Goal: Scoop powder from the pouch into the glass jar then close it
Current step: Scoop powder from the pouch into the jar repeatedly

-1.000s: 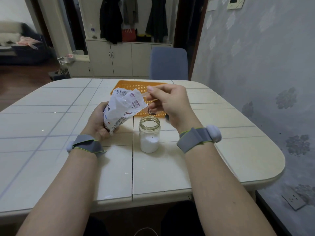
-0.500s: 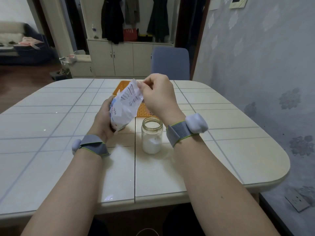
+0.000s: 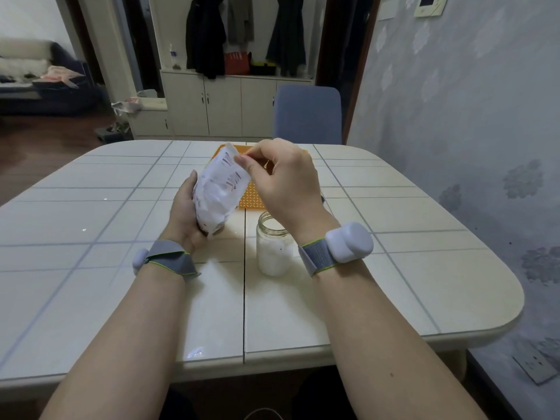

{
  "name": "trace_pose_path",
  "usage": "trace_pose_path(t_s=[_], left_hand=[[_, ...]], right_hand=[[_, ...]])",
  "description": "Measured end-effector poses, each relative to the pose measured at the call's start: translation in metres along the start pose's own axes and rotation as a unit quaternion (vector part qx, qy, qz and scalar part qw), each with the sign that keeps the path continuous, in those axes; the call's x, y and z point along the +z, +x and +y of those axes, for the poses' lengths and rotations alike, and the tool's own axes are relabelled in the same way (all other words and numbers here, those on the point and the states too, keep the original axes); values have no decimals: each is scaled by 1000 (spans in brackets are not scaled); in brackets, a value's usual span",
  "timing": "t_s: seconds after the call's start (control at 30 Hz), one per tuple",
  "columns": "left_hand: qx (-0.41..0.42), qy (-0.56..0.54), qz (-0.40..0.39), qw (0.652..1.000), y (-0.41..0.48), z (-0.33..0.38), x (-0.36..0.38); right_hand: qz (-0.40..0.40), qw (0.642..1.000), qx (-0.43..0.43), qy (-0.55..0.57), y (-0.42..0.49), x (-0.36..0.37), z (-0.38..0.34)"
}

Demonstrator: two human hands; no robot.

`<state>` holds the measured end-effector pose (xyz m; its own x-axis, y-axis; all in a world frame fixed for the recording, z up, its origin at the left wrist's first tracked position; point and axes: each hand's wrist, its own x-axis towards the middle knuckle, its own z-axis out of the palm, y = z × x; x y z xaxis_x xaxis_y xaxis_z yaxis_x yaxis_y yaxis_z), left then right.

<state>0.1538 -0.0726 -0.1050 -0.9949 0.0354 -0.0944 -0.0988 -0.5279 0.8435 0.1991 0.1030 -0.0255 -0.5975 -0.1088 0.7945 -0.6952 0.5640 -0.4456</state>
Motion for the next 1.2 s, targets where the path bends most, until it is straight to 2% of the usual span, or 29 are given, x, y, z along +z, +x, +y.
trace_pose_path(t_s=[0.27, 0.4, 0.57, 0.63, 0.8, 1.2], left_hand=[[14, -15, 3, 1000, 5, 0, -4], [9, 2, 6, 1000, 1, -2, -1], [32, 16, 58, 998, 3, -6, 1], [25, 14, 49, 998, 0, -2, 0], [-16, 15, 13, 1000, -1, -1, -1], [-27, 27, 39, 999, -3, -1, 6]], right_hand=[[-76, 987, -85, -112, 1, -2, -16], [-182, 961, -54, -203, 2, -1, -21], [-220, 959, 10, -180, -1, 4, -20], [-235, 959, 42, -154, 0, 4, -18], [-225, 963, 119, -91, 3, 6, -15], [-178, 951, 237, -93, 3, 4, -5]])
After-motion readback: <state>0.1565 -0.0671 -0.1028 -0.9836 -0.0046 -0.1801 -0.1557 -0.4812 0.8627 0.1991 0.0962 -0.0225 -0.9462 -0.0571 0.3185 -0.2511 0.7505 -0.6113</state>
